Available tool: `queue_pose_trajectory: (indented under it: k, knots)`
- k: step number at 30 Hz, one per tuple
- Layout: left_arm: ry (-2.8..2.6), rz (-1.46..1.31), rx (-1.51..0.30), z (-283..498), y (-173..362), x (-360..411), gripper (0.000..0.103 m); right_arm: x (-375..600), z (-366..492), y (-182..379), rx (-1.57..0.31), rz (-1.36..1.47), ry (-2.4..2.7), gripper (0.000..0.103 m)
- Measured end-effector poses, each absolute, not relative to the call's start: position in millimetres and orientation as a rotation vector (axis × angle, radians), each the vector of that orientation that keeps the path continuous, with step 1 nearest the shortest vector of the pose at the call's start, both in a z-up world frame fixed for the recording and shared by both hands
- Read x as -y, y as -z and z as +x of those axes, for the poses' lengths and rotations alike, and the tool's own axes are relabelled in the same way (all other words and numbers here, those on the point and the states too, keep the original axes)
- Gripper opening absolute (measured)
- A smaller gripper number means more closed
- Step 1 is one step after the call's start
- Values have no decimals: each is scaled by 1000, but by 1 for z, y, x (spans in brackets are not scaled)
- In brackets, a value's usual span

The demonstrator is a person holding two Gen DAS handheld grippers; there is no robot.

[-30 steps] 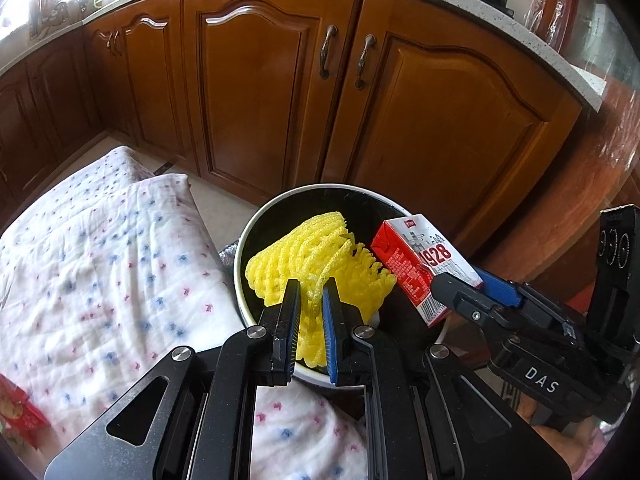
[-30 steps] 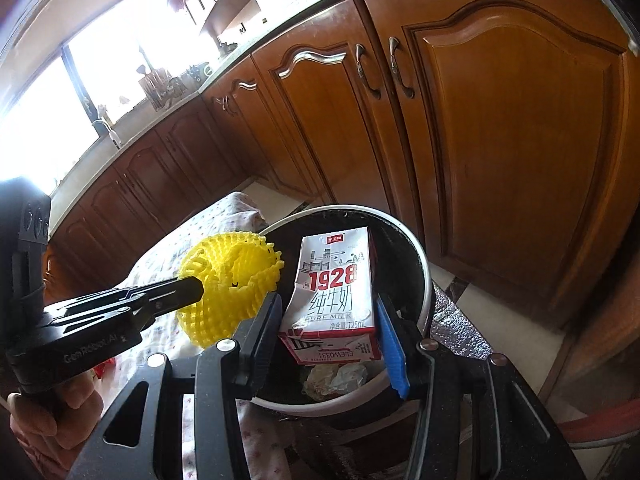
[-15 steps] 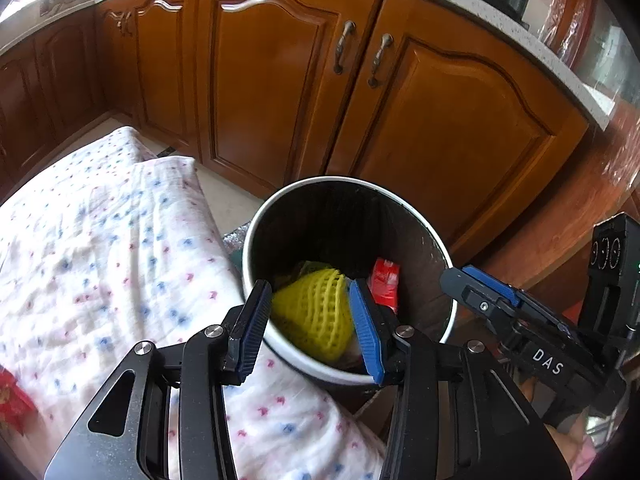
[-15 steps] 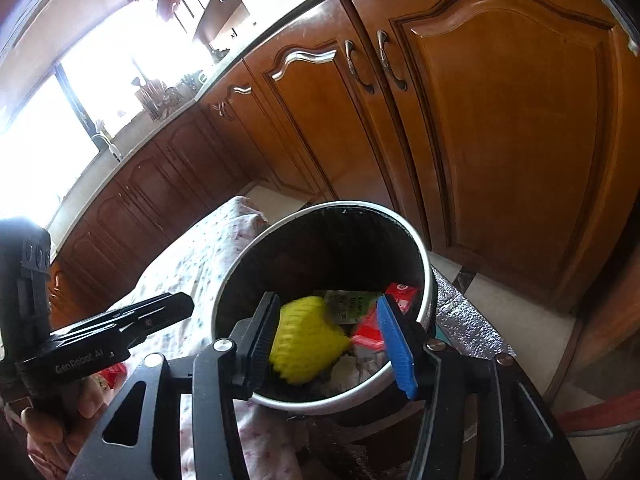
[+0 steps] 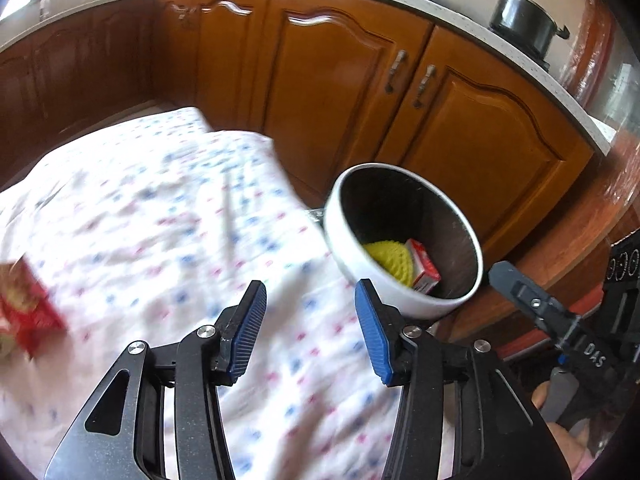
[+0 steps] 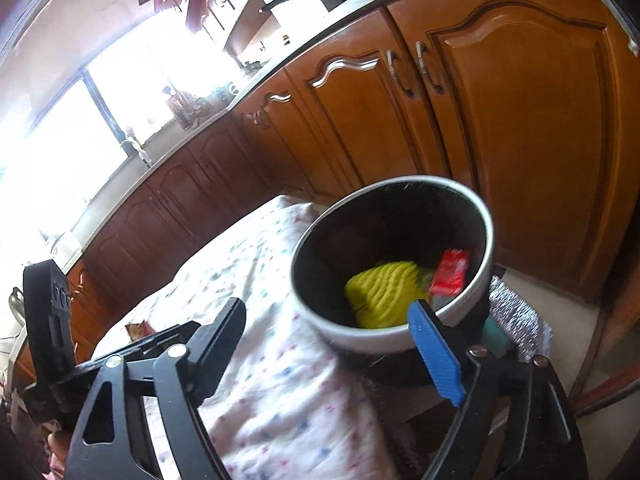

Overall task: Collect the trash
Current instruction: 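Move both open tools toward the green juice box and red snack bag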

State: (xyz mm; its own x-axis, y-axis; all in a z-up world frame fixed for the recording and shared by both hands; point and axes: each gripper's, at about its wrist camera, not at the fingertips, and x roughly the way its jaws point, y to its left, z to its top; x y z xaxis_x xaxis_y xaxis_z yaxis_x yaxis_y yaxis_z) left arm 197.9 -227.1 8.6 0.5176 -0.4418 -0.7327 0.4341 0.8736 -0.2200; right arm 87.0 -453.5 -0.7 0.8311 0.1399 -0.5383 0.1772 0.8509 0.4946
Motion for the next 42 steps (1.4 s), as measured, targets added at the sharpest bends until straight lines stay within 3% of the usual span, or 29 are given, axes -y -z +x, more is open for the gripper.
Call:
queue_pose_trajectory:
  k: [3, 42]
  knots:
    - [499, -13, -885, 188, -4, 206, 48, 436, 87, 4, -616, 552, -4, 91]
    - [112, -151, -874, 134, 30, -32, 51, 250, 114, 13, -731, 348, -335, 91]
